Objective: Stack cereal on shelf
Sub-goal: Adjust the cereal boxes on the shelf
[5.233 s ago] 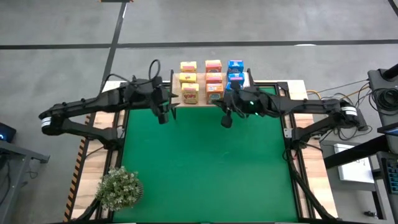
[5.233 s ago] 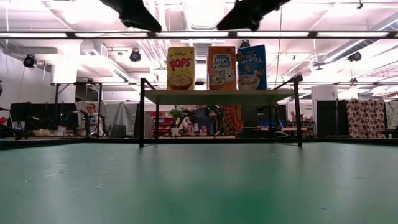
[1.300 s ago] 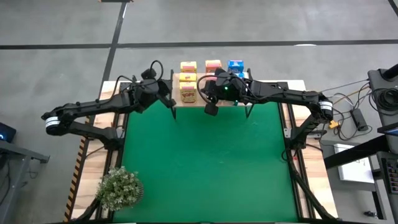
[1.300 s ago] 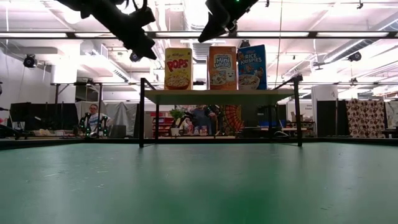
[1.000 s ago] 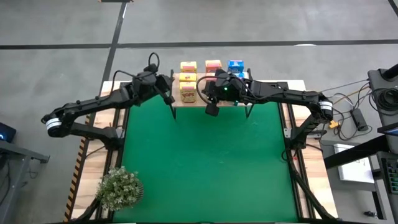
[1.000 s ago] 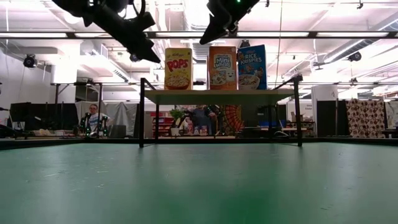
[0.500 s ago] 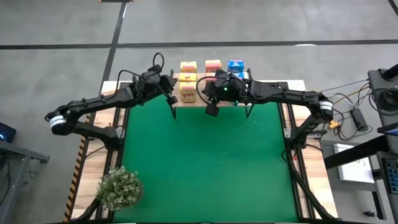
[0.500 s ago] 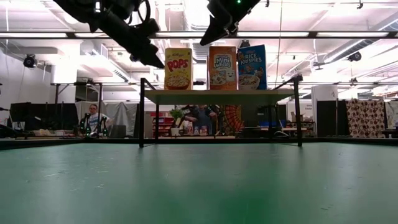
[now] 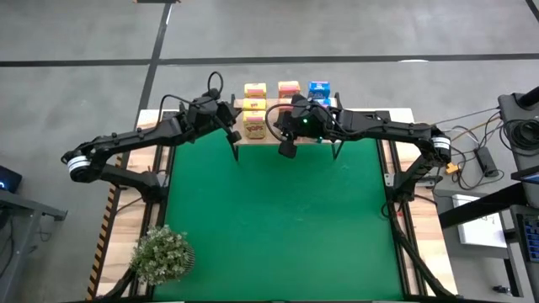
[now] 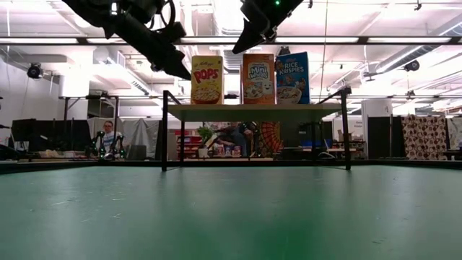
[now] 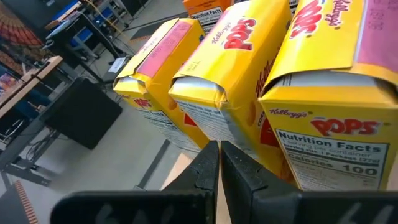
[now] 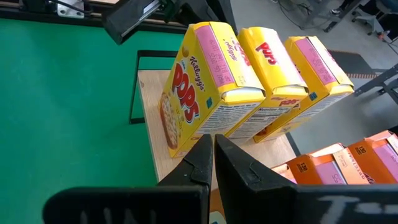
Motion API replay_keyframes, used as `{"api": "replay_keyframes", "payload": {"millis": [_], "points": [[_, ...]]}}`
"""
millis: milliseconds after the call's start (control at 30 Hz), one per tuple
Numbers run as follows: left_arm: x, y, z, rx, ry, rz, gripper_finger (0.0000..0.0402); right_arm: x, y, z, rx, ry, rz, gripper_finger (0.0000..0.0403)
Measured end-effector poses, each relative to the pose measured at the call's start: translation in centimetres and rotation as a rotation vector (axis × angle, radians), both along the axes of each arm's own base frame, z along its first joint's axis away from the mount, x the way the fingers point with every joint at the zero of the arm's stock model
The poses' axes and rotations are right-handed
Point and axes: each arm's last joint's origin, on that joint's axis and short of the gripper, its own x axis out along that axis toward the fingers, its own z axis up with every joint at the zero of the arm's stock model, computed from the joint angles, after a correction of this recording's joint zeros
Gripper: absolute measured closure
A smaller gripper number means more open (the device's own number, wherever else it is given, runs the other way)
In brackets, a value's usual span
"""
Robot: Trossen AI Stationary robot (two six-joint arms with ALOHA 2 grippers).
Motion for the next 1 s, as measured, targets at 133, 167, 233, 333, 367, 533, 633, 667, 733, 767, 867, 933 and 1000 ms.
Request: {"api": "replay_keyframes", "payload": {"millis": [133,167,233,333,367,533,633,667,733,767,867,933,1000], "points": [[0.1,-0.1,0.0,-0.021,-0.016,-0.037,0.0401,0.0,0.0,0.0,0.0,0.0,0.0,0.0394],[0.1,-0.1,0.0,-0.024,-0.019,-0.043,0.0401,0.0,0.0,0.0,0.0,0.0,0.0,0.0394],[0.1,-0.1,0.0,-0.028,-0.022,-0.041,0.0401,0.0,0.0,0.0,0.0,0.0,0.0,0.0394],[0.1,-0.1,0.0,-0.028,-0.023,-0.04,0.0401,0.0,0.0,0.0,0.0,0.0,0.0,0.0394],[0.1,-0.1,0.0,-0.029,-0.023,-0.04,0.0402,0.0,0.0,0.0,0.0,0.0,0.0,0.0394],[-0.1,-0.1,-0.1,-0.031,-0.01,-0.003,0.0401,0.0,0.0,0.0,0.001,0.0,-0.001,0.0394],[-0.4,-0.2,0.1,-0.045,-0.016,0.022,0.0402,0.0,0.0,0.0,0.0,-0.001,0.0,0.0394],[-0.6,-0.4,0.2,-0.05,-0.023,0.023,0.0401,-0.1,0.1,0.1,-0.001,-0.002,0.002,0.0394],[-0.9,-0.8,0.5,-0.065,-0.027,0.022,0.0402,-0.2,0.4,0.3,-0.013,-0.004,0.016,0.0394],[-1.1,-1.1,0.7,-0.07,-0.032,0.019,0.0402,-0.3,0.6,0.5,-0.022,-0.008,0.028,0.0394],[-1.8,-2.4,1.5,-0.092,-0.052,-0.012,0.0402,-0.8,1.2,0.6,-0.033,-0.035,0.052,0.0394],[-2.1,-3.6,1.9,-0.11,-0.066,-0.086,0.0402,-1.4,1.5,0.2,-0.041,-0.054,0.068,0.0394],[-2.4,-5.0,2.1,-0.126,-0.087,-0.184,0.0402,-2.3,1.8,-0.3,-0.031,-0.09,0.104,0.0394]]}}
